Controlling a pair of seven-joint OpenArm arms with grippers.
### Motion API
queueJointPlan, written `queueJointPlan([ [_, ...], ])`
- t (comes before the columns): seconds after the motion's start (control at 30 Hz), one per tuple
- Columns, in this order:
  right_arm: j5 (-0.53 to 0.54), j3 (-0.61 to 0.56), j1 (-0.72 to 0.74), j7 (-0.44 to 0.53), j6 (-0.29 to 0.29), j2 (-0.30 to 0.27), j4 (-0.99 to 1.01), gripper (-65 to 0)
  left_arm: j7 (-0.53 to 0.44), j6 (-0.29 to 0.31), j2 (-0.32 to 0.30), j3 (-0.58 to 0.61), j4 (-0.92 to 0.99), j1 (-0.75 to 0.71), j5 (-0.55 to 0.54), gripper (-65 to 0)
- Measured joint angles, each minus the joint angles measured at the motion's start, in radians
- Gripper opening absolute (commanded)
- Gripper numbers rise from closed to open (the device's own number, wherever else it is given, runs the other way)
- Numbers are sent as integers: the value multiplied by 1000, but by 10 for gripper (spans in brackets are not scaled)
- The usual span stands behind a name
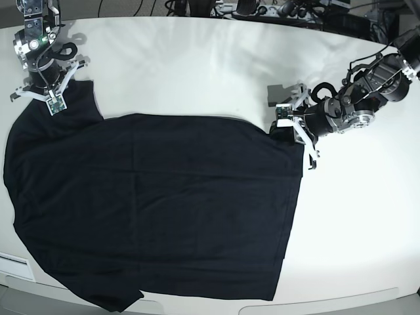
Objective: Fold the T-shirt properly
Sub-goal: 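Drag the gripped collar edge away from the hem with both grippers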
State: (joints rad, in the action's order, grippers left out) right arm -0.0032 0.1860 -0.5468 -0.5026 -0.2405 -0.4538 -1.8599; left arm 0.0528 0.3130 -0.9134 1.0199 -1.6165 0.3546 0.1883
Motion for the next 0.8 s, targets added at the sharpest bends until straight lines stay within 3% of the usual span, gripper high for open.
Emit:
queueJointPlan([
  [0.13,1,-1,-27,-49,-5,1,-103,-650,68,-8,-28,0,-34,0,4,-650],
  [0.37,2,72,-156,-45,-28,0,-302,-650,183,-1,-169,9,-190,-17,-32,-650],
  [0.63,15,156,-356,-49,-25,-3,-448,-650,191,8,-290,13,-326,-67,-50,-650],
  [0.8,13,158,-479,-78,-21,-6,-479,-650,248,5,-355,14,-433,-158,-42,-650],
])
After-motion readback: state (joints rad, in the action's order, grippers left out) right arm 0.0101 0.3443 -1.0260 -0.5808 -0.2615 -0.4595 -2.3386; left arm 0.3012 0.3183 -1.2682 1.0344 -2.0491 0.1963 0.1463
